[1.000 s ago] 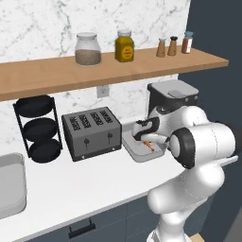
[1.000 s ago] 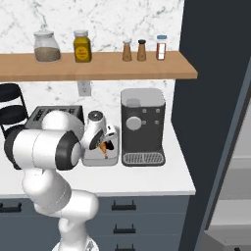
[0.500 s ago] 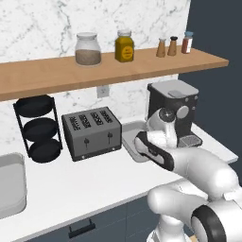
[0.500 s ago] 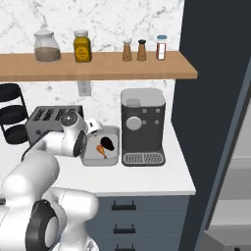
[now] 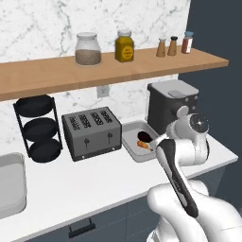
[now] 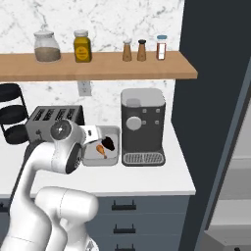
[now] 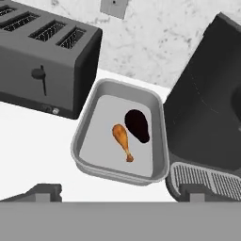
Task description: Place one avocado and one chicken drumstick in each tupperware on the nearby counter, to pack two identical lunches.
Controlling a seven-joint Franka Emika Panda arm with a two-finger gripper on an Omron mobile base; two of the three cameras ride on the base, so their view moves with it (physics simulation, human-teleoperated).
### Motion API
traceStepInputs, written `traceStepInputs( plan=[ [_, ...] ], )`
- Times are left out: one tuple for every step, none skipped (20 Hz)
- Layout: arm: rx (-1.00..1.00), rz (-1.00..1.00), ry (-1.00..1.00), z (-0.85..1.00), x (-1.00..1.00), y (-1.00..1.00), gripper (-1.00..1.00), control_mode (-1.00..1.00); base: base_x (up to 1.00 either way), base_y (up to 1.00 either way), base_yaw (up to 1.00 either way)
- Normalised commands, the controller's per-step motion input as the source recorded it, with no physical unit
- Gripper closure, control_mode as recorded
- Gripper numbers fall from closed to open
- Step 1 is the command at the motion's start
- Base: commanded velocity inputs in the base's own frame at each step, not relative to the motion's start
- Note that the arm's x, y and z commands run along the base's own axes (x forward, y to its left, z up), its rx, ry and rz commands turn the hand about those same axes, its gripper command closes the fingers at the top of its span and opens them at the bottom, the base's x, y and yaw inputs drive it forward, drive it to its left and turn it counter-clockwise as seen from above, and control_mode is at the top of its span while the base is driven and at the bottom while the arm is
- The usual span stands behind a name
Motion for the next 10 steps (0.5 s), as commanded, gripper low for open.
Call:
traceStepInputs(
  plan=[
    [0.17, -0.05, -0.28, 0.83, -0.81, 0.0, -1.0, -1.0, 0.0, 0.0, 0.0],
    [0.12, -0.09, -0.23, 0.86, -0.63, 0.0, -1.0, -1.0, 0.0, 0.0, 0.0],
    [0.09, -0.09, -0.22, 0.81, -0.61, 0.04, -1.0, -1.0, 0.0, 0.0, 0.0],
    [0.09, -0.09, -0.18, 0.82, -0.62, 0.04, -1.0, -1.0, 0.0, 0.0, 0.0],
    [0.1, -0.08, -0.13, 0.76, -0.63, 0.0, -1.0, -1.0, 0.0, 0.0, 0.0],
    [0.1, -0.08, -0.09, 0.59, -0.71, 0.0, -1.0, -1.0, 0.0, 0.0, 0.0],
    [0.0, -0.03, -0.06, 0.04, -0.81, 0.14, -1.0, -1.0, 0.0, 0.0, 0.0],
    [0.0, -0.02, -0.02, 0.0, -0.82, 0.1, -1.0, -1.0, 0.0, 0.0, 0.0],
    [-0.01, 0.0, 0.0, -0.04, -0.78, 0.16, -1.0, -1.0, 0.0, 0.0, 0.0],
    [-0.05, -0.03, -0.01, -0.15, -0.8, 0.22, -1.0, -1.0, 0.0, 0.0, 0.0]
  ],
)
